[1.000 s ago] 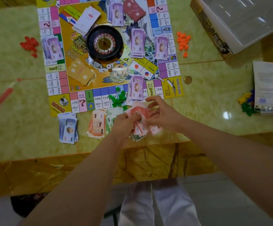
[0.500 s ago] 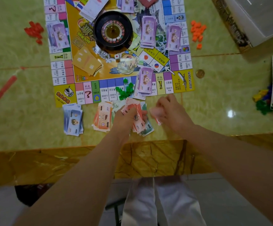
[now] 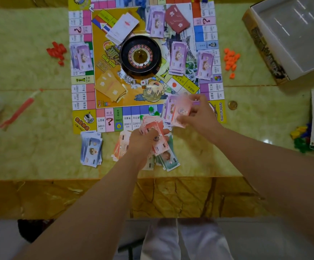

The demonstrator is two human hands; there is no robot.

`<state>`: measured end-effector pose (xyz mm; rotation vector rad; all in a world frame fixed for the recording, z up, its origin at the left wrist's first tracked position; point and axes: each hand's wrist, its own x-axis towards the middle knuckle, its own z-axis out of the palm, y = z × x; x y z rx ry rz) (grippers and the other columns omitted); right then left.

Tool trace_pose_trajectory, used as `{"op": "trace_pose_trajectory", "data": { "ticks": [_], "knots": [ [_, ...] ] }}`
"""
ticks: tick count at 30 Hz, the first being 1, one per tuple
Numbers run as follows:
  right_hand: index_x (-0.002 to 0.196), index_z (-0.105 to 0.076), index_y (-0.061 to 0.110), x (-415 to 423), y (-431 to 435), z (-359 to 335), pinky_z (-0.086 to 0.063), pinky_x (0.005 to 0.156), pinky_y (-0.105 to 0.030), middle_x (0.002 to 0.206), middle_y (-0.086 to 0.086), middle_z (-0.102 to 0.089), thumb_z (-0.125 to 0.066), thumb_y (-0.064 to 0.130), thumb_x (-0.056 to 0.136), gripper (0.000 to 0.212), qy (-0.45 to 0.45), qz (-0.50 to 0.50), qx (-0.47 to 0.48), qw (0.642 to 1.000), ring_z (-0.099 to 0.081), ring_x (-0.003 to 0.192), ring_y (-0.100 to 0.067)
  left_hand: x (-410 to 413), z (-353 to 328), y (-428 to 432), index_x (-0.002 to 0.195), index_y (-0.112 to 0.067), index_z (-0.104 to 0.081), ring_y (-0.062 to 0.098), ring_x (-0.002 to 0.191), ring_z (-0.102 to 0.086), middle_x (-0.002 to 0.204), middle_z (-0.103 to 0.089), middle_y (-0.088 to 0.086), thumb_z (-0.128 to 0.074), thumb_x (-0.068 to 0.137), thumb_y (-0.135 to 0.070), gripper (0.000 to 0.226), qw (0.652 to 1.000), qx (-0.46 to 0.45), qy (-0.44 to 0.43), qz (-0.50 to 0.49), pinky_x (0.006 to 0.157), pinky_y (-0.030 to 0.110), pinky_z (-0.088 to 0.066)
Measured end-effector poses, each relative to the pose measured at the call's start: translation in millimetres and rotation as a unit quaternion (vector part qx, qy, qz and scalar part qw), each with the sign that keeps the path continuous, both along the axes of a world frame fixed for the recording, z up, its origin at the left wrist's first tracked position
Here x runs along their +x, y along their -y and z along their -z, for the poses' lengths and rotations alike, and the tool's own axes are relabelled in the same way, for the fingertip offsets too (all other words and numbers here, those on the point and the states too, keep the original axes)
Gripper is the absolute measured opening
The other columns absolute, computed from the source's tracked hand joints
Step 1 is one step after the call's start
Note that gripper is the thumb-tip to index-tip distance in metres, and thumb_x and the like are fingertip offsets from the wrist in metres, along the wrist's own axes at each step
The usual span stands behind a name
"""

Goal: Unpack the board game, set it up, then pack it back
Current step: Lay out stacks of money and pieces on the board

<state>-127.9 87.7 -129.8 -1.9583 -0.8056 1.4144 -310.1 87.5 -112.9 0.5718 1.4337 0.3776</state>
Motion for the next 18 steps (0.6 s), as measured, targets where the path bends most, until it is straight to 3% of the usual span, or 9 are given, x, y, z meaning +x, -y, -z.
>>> {"op": "trace_pose_trajectory", "data": {
  "ticks": [3,5,8,12,15,18],
  "knots": [
    [0.133,-0.034,0.013,-15.1,-21.7,11.0,-0.048,0.060,-0.019,0.087,0.006,-0.055,-0.076,0.001,0.077,0.071,0.060,-0.048,0.004,0.997,-0.059,0.072,-0.007,-1.9,2.3,-9.7,0.102,-0.006,-0.064,0.031,0.092,-0.071,0.101,-0.073,0.017,-0.052,0.091,0.002,0.018,1.000,-0.007,0.017,-0.017,0.085,0.055,-0.055],
    [0.131,-0.034,0.013,-21.3,-28.9,24.3,-0.050,0.067,-0.027,0.092,0.002,-0.057,-0.077,0.002,0.074,0.073,0.116,-0.059,0.010,0.992,-0.061,0.082,-0.016,-3.2,5.6,-14.9,0.100,-0.008,-0.065,0.035,0.097,-0.070,0.100,-0.073,0.015,-0.054,0.089,0.002,0.018,1.000,-0.006,0.009,-0.021,0.086,0.057,-0.054],
    [0.128,-0.037,0.012,-24.8,-26.6,35.8,-0.049,0.078,-0.038,0.125,-0.011,-0.048,-0.080,0.007,0.069,0.073,0.224,-0.088,0.031,0.970,-0.057,0.105,-0.027,-3.0,11.9,-20.8,0.105,-0.004,-0.065,0.037,0.094,-0.070,0.100,-0.073,0.018,-0.061,0.086,-0.001,0.019,0.999,-0.010,-0.007,-0.034,0.084,0.060,-0.054],
    [0.126,-0.040,0.010,-25.8,-24.0,34.0,-0.050,0.082,-0.042,0.127,-0.011,-0.039,-0.085,0.020,0.068,0.073,0.334,-0.119,0.022,0.935,-0.053,0.108,-0.028,-1.2,15.3,-26.3,0.104,-0.007,-0.066,0.033,0.087,-0.072,0.095,-0.074,0.014,-0.068,0.085,-0.007,0.019,0.999,-0.020,-0.028,-0.037,0.082,0.054,-0.056],
    [0.116,-0.047,0.011,-18.5,-24.5,30.7,-0.046,0.077,-0.036,0.114,-0.007,-0.044,-0.074,0.024,0.081,0.046,0.286,-0.111,0.079,0.949,-0.051,0.091,-0.019,4.0,11.8,-29.7,0.092,-0.009,-0.067,0.027,0.075,-0.072,0.087,-0.074,0.013,-0.070,0.084,-0.006,0.010,0.997,-0.017,-0.049,-0.054,0.072,0.043,-0.060],
    [0.099,-0.058,0.013,-8.1,-25.9,13.9,-0.041,0.066,-0.030,0.083,-0.002,-0.050,-0.069,0.025,0.087,0.021,0.098,-0.118,0.078,0.985,-0.045,0.069,-0.012,15.1,6.9,-35.5,0.086,-0.012,-0.066,0.021,0.064,-0.070,0.082,-0.072,0.011,-0.071,0.083,-0.004,0.010,0.995,-0.017,-0.057,-0.080,0.060,0.034,-0.060]
  ]
}}
